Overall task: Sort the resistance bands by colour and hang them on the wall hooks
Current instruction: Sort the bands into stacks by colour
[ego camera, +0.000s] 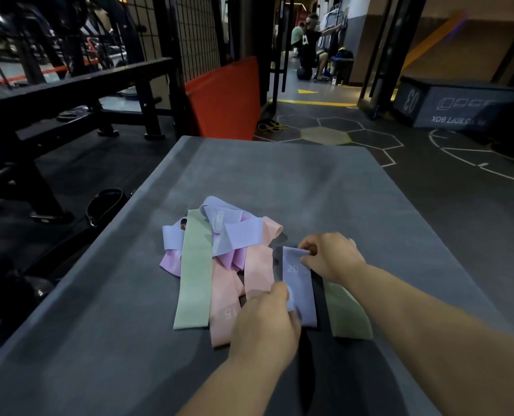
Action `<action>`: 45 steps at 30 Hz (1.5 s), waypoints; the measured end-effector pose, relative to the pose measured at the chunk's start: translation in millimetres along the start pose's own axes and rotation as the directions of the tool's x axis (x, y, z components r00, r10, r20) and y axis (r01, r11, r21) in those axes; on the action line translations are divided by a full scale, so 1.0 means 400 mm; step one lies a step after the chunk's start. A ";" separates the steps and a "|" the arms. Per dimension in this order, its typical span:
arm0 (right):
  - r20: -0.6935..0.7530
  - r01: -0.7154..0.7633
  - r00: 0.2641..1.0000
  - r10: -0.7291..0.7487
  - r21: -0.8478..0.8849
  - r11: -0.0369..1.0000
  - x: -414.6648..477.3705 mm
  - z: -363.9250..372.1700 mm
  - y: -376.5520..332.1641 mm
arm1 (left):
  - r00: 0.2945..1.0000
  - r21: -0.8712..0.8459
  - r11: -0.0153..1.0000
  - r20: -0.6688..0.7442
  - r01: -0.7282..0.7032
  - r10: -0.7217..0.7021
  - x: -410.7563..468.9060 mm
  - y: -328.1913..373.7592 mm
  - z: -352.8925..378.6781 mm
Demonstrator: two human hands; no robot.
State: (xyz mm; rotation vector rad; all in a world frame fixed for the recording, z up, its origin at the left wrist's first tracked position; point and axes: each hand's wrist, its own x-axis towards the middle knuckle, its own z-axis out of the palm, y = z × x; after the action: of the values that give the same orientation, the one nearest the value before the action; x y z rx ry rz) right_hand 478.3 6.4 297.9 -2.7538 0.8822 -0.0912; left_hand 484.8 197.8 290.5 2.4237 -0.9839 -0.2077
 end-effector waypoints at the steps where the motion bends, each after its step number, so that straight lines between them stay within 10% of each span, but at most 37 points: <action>1: 0.001 0.005 1.000 -0.005 0.002 1.000 0.001 0.000 0.001 | 1.000 -0.003 1.000 -0.012 -0.010 0.010 -0.001 0.000 0.001; 24: -0.038 0.169 0.984 -0.172 -0.063 0.984 -0.033 -0.002 0.001 | 0.986 0.034 0.989 -0.080 -0.142 0.145 0.006 -0.040 0.017; 30: 0.188 0.443 0.891 -0.414 -0.159 0.882 -0.025 0.008 0.008 | 0.923 0.160 0.962 -0.285 -0.220 0.259 0.008 -0.056 0.038; 45: 0.268 0.478 0.861 -0.433 -0.133 0.868 -0.025 0.032 0.035 | 0.915 0.238 0.942 -0.269 -0.238 0.300 0.013 -0.063 0.069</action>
State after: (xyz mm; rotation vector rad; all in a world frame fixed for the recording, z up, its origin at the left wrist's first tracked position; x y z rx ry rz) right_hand 464.0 4.2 282.1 -3.0194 0.1667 0.2399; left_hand 495.2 198.5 254.2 2.3627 -1.2270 0.3683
